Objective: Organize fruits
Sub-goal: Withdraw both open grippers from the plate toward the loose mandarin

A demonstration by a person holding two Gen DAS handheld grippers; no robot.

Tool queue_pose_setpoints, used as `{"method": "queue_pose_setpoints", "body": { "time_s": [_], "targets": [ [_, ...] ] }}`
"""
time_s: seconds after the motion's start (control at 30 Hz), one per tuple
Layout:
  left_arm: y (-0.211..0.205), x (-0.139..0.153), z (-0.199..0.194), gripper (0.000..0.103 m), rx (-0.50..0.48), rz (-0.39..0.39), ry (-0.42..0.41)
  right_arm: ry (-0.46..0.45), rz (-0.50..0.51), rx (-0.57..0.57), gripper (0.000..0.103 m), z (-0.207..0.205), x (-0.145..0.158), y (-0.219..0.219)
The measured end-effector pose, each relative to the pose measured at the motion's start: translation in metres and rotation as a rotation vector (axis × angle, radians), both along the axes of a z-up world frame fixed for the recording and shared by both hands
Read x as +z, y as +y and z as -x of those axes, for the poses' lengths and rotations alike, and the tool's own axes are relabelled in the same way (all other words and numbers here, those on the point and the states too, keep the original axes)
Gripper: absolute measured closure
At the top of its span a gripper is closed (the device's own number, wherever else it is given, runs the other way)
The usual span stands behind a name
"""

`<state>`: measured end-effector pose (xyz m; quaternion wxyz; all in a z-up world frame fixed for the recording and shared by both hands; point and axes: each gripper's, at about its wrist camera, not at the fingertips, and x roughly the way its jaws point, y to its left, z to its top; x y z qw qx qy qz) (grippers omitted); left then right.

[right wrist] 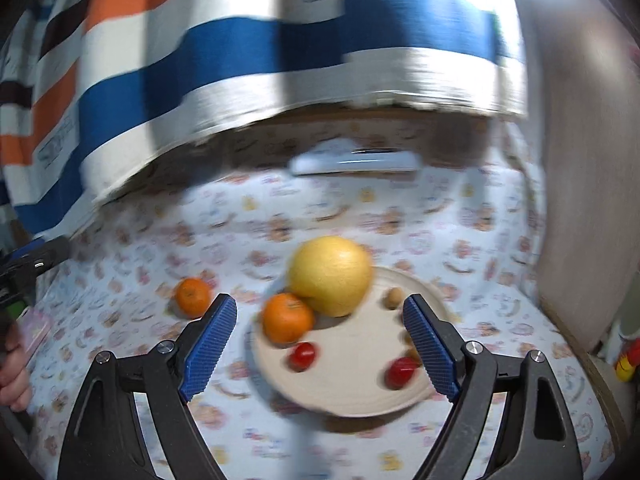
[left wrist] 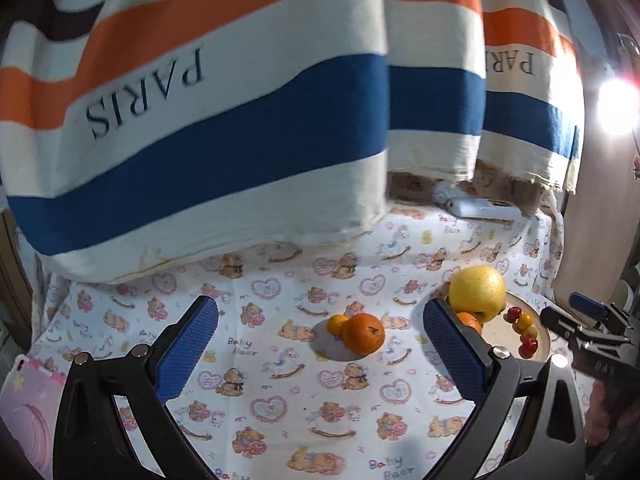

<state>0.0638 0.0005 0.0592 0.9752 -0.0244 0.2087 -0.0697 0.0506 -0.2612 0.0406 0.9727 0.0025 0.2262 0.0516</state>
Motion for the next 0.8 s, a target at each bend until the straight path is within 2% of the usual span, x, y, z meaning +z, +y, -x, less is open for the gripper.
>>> {"method": "queue_pose_setpoints", "body": {
  "time_s": [0.17,0.37,0.5,0.67,0.8],
  "targets": [
    [0.022,-0.018,-0.018,0.001,-0.013,0.053,0.036,0.037,-0.002,0.051,0.016,-0.014,0.009,0.041],
    [0.048,-0.04,-0.04,0.001,0.038,0.134,0.091,0.087,0.018,0.094,0.016,-0.044,-0.001,0.088],
    [0.06,-0.046,-0.046,0.001,0.084,0.132,0.109,0.144,0.033,0.106,0.016,-0.073,-0.015,0.113],
    [0.074,-0.056,-0.059,0.001,0.122,0.151,0.176,0.217,0.111,0.145,0.016,-0.104,-0.032,0.141],
    [0.082,-0.068,-0.067,0.001,0.151,0.168,0.228,0.276,0.124,0.153,0.017,-0.122,-0.047,0.15]
  ]
}}
